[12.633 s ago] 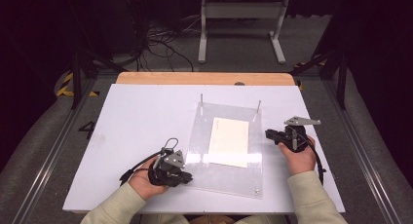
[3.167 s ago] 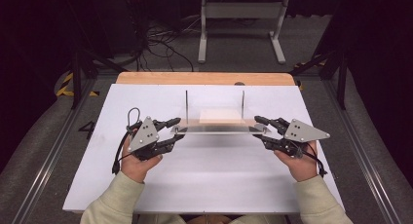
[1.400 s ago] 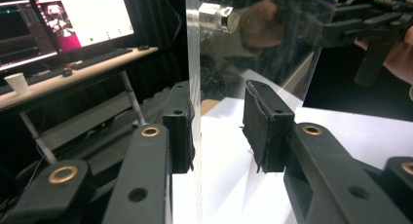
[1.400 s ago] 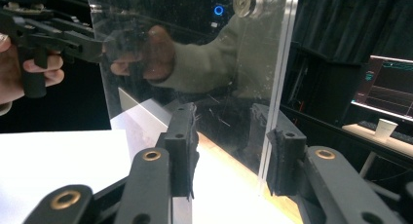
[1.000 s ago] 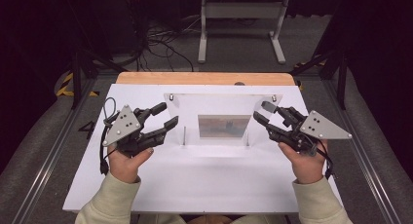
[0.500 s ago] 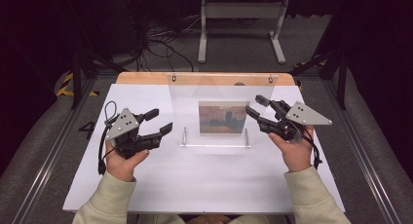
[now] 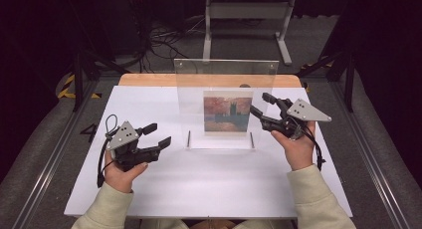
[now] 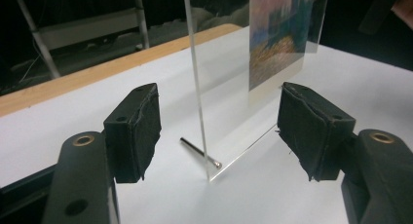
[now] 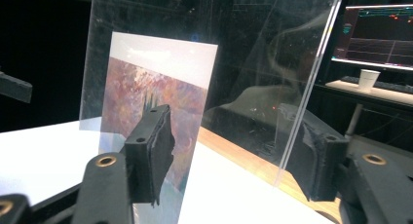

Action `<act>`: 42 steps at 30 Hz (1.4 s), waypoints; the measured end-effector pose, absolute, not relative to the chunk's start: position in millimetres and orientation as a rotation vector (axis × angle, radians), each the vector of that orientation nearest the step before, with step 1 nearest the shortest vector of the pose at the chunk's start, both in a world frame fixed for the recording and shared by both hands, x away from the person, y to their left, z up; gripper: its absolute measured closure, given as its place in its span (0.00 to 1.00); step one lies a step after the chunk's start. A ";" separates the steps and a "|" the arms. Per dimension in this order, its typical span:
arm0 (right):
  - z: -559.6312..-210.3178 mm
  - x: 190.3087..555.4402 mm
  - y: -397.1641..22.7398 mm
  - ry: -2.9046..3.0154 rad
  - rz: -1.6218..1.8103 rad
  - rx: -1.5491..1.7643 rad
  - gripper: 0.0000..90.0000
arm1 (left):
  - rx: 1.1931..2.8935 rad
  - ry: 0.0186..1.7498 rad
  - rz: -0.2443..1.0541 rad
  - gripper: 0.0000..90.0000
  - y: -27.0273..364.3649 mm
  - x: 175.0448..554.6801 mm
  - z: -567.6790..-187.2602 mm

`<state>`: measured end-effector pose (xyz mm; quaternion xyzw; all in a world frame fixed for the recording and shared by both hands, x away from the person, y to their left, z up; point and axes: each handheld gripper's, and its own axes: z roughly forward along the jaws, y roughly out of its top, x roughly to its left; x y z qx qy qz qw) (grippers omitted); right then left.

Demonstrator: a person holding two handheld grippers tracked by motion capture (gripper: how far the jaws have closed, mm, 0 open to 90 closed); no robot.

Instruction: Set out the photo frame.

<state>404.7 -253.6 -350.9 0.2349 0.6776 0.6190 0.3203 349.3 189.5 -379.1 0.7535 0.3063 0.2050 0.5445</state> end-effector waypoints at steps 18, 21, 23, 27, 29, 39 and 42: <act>-336.8 365.3 -275.4 1.821 1.547 0.677 0.32 | 1.813 0.729 0.516 0.32 203.3 341.8 -383.3; -335.8 355.6 -284.6 1.832 1.544 0.720 0.29 | 1.826 0.735 0.520 0.32 208.5 340.0 -385.9; -335.8 349.6 -291.3 1.845 1.543 0.743 0.29 | 1.827 0.740 0.518 0.31 211.3 338.2 -388.2; -338.3 340.8 -302.1 1.860 1.520 0.780 0.27 | 1.838 0.750 0.523 0.30 218.6 336.2 -392.3; -341.3 337.9 -308.0 1.861 1.511 0.798 0.25 | 1.841 0.759 0.523 0.29 223.1 336.0 -394.7; -365.3 328.7 -330.4 1.915 1.448 0.893 0.21 | 1.851 0.783 0.504 0.23 239.8 333.9 -408.3; -376.3 326.9 -336.2 1.920 1.436 0.898 0.20 | 1.855 0.783 0.505 0.23 242.8 334.7 -415.1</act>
